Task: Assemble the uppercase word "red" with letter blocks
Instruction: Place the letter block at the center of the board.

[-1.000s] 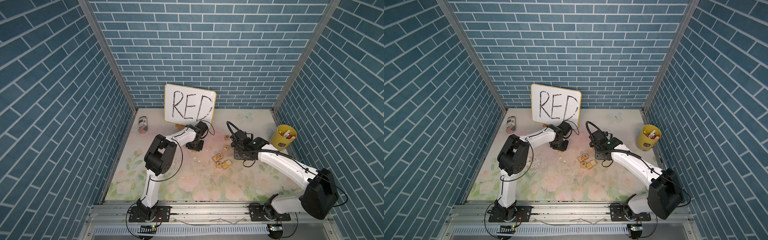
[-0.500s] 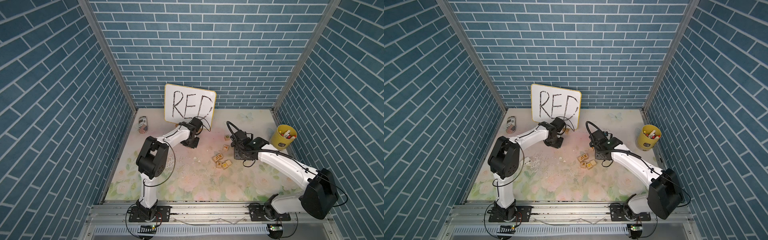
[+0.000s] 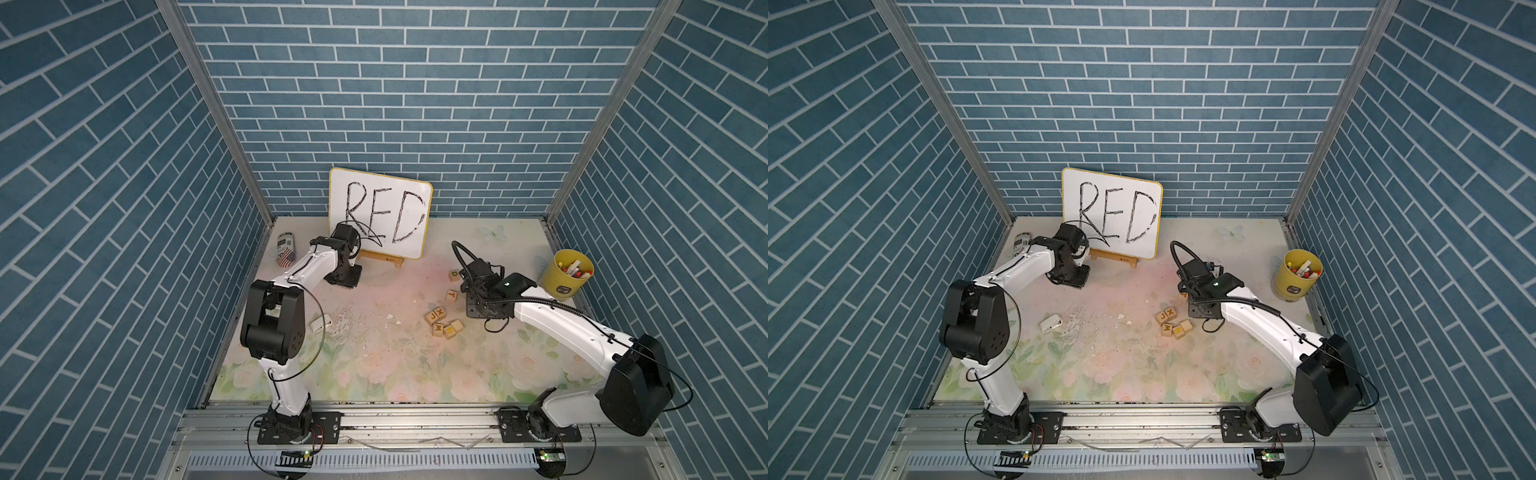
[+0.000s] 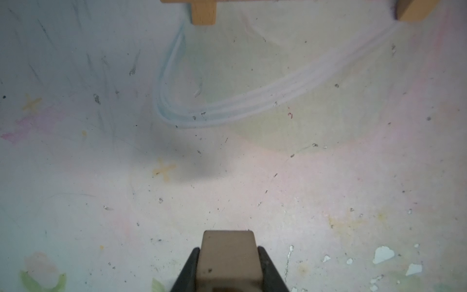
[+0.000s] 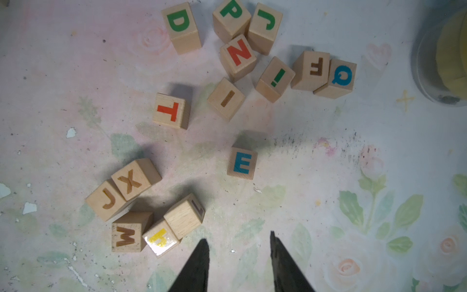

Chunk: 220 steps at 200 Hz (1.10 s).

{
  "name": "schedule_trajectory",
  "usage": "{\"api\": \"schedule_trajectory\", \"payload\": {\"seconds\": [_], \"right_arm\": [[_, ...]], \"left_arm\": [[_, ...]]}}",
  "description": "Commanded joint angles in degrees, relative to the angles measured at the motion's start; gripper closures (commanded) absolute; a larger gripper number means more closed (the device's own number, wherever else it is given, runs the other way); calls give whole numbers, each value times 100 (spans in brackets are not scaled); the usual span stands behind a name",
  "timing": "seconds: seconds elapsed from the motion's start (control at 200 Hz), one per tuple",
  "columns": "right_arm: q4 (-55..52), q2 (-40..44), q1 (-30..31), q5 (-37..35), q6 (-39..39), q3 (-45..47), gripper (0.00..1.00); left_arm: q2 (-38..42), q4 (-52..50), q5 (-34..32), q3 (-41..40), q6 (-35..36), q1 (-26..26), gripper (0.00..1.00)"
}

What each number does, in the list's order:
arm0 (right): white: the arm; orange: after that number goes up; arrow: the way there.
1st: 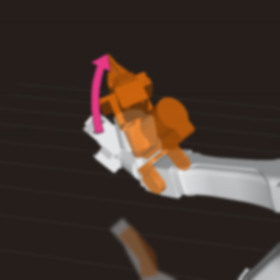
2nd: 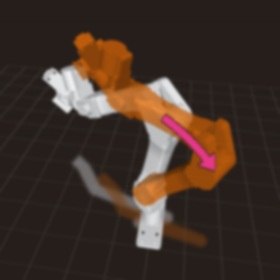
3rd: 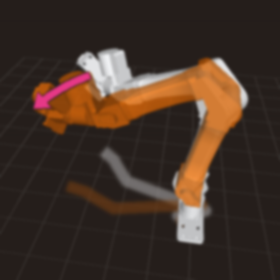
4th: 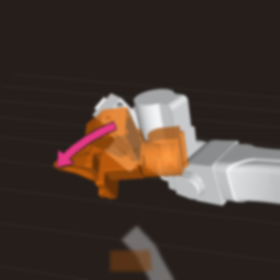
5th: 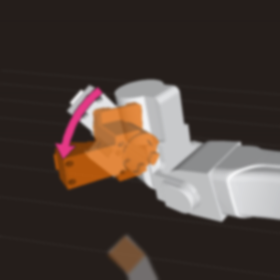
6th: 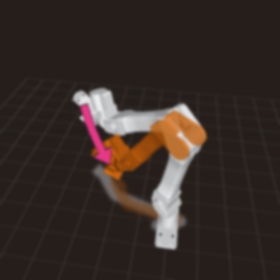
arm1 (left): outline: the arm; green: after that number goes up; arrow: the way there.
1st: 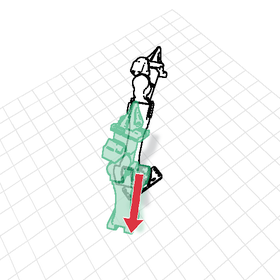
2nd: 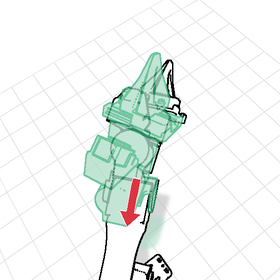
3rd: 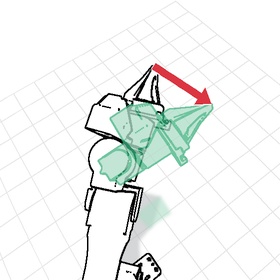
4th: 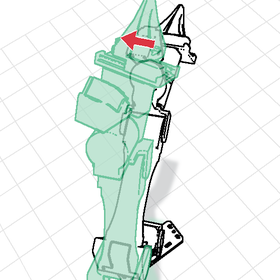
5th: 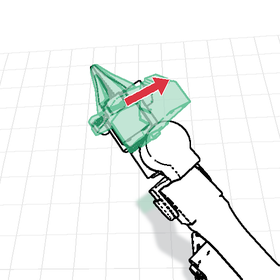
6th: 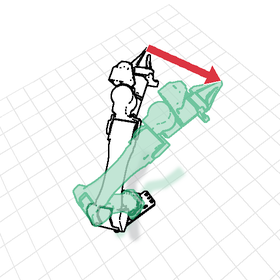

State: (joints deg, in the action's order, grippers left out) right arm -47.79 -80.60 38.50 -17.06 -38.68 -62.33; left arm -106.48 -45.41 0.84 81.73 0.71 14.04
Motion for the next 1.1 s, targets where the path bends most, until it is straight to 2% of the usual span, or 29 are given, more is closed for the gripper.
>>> {"api": "schedule_trajectory", "payload": {"seconds": [0.0,0.185,0.825,0.92,1.095], "right_arm": [[14,-87,-18,11,-17,-131,58],[51,-118,-13,25,-13,-98,58],[84,-55,-24,11,-43,35,56],[94,-38,-16,8,-43,61,56],[95,-18,-14,10,-36,99,55]], "left_arm": [[-319,-117,182,98,458,-217,85],[-605,65,34,141,915,-373,84],[-1075,76,221,220,949,-587,80],[-1055,76,215,220,956,-587,74],[-976,50,223,229,950,-587,55]]}}
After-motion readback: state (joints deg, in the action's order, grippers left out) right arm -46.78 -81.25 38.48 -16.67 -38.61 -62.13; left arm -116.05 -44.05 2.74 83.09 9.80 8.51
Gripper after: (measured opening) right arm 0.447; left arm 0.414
